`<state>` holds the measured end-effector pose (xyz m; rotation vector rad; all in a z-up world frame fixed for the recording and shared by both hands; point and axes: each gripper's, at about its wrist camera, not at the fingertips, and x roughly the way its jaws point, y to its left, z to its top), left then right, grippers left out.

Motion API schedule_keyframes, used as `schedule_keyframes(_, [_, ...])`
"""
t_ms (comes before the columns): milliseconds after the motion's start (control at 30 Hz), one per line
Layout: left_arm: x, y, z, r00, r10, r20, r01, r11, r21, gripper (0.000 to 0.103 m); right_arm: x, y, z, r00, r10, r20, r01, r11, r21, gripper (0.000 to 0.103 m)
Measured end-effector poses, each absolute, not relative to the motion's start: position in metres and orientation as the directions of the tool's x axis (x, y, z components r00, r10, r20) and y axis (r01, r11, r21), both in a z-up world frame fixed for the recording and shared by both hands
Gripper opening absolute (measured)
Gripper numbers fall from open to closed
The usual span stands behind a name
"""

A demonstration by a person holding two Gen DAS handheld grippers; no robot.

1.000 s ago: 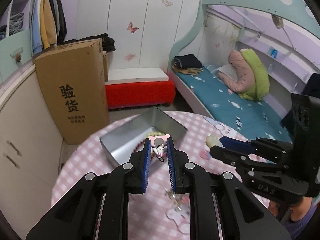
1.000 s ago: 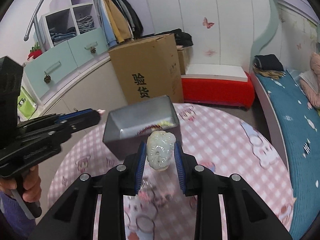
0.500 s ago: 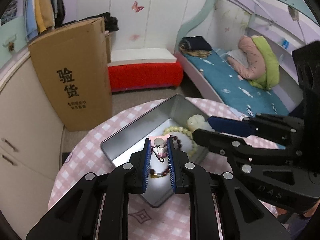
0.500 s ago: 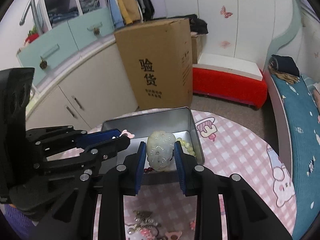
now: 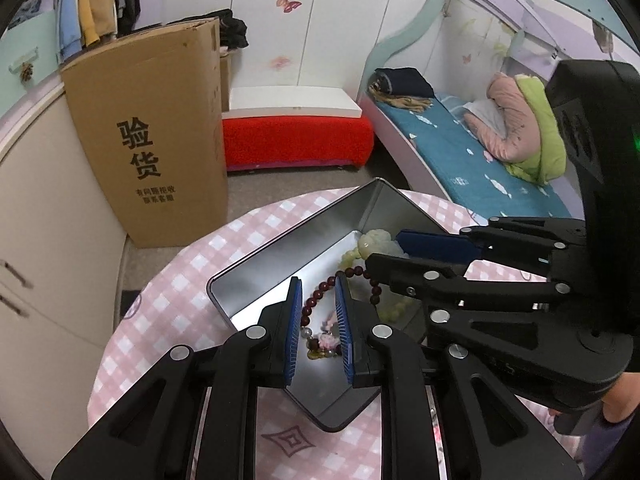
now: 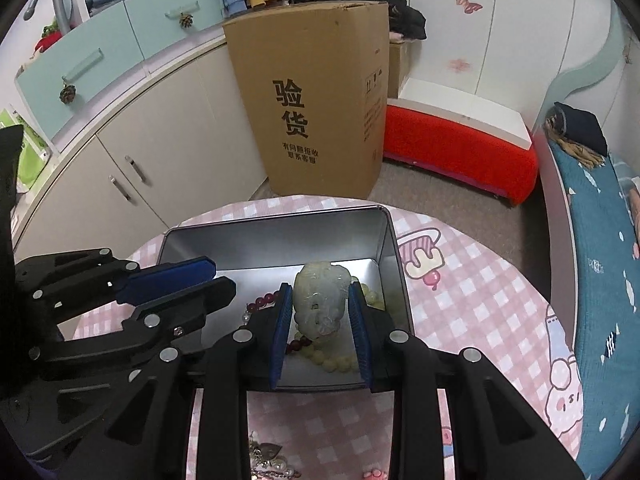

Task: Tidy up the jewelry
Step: 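Carry the keychain and jade pendant into the tin and open both grippers, then withdraw both grippers from the tin back over the remaining jewelry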

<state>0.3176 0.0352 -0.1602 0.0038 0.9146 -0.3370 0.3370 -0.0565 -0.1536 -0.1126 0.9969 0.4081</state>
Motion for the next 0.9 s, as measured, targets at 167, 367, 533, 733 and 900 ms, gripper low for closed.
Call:
schedule_keyframes(167, [0.318,0.038,-0.155,0.568,-0.285,-0.772,0.271,0.95,-0.152,0.021,0.344,-0.056,-0.157,0.456,0.277,-0.846,-0.378,0.921,0.097,0.028])
schedule_keyframes(367, [0.318,0.044,-0.151,0.585,-0.27,-0.765,0.223,0.96,-0.168,0.036,0.346,-0.06,-0.16,0.444,0.285,-0.85,-0.36,0.925,0.122,0.029])
schedule_keyframes(533, [0.316,0.048,-0.145,0.595,-0.279,-0.754,0.203,0.96,-0.195,0.046,0.345,-0.063,-0.16,0.44,0.301,-0.846,-0.351,0.925,0.146,0.028])
schedule_keyframes(733, [0.297,0.051,-0.123,0.648,-0.293,-0.703,0.202,0.956,-0.212,0.057,0.333,-0.072,-0.144,0.474,0.331,-0.816,-0.353,0.92,0.169,0.033])
schedule_keyframes(900, [0.259,0.044,-0.1,0.715,-0.288,-0.637,0.231,0.957,-0.173,0.072,0.299,-0.094,-0.115,0.545,0.348,-0.763,-0.349,0.921,0.171,0.042])
